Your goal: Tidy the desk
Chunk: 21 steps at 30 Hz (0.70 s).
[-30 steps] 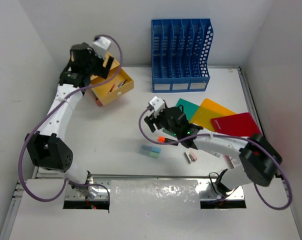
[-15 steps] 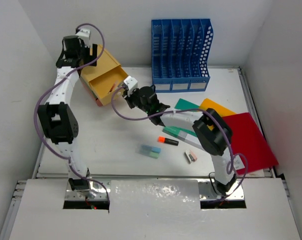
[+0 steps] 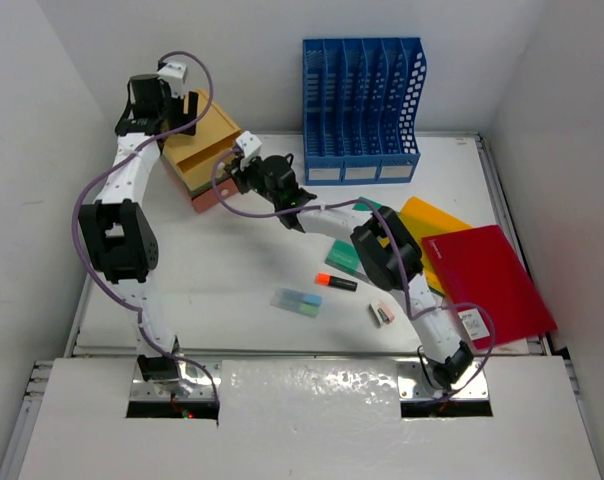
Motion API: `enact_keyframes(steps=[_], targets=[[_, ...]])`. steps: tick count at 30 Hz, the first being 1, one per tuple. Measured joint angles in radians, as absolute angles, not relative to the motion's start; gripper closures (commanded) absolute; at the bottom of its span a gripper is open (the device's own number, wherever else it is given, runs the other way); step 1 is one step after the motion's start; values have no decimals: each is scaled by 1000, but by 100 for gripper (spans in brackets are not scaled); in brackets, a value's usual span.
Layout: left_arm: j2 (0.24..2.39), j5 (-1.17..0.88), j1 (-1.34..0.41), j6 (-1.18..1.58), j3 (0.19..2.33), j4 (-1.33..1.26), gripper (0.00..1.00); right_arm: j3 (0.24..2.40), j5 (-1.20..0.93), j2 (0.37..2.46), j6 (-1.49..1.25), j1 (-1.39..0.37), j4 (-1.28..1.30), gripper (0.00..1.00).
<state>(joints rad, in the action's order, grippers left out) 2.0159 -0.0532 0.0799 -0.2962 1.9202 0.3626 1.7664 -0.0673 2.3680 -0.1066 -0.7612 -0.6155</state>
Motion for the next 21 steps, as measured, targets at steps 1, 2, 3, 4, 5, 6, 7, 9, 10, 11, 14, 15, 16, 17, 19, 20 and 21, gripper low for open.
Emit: enact_keyframes(steps=[1,2,3,4,5,6,7,9,10,11,14,15,16,17,19,20,21], targets=[[2016,-62,80,-303,1914,357,26,1810,-71,2397,-114,-759,-619,100],[2016,-69,80,-307,1910,346,26,1847,-75,2427,-123,-757,-624,100],[2016,-74,80,-311,1908,340,26,1892,-78,2460,-133,-755,-628,99],[2016,-81,80,-315,1903,332,26,1946,-78,2500,-142,-754,-629,98],[2016,-87,80,-317,1898,323,26,1979,-78,2525,-150,-752,-633,98],[2016,-93,80,-319,1896,315,26,2023,-78,2561,-162,-752,-636,98],[2016,-99,80,-324,1894,311,26,2056,-78,2589,-168,-751,-642,98],[2016,-111,80,-330,1888,301,27,2088,-77,2630,-181,-751,-656,98],[2016,-117,80,-332,1886,295,26,2087,-76,2638,-184,-751,-657,97],[2016,-120,81,-334,1883,290,26,2083,-76,2645,-184,-751,-659,96],[2016,-133,83,-336,1878,279,27,2031,-78,2642,-183,-751,-693,89],[2016,-138,85,-336,1877,276,27,2013,-78,2642,-181,-751,-705,86],[2016,-144,86,-336,1877,274,27,1996,-79,2641,-180,-751,-710,82],[2016,-148,86,-336,1876,273,27,1986,-79,2641,-180,-751,-709,81],[2016,-158,87,-335,1876,273,27,1982,-79,2644,-177,-751,-702,77],[2016,-160,88,-335,1876,273,27,1984,-79,2644,-177,-751,-703,76],[2016,-164,88,-335,1876,273,27,1993,-79,2646,-177,-751,-701,74]])
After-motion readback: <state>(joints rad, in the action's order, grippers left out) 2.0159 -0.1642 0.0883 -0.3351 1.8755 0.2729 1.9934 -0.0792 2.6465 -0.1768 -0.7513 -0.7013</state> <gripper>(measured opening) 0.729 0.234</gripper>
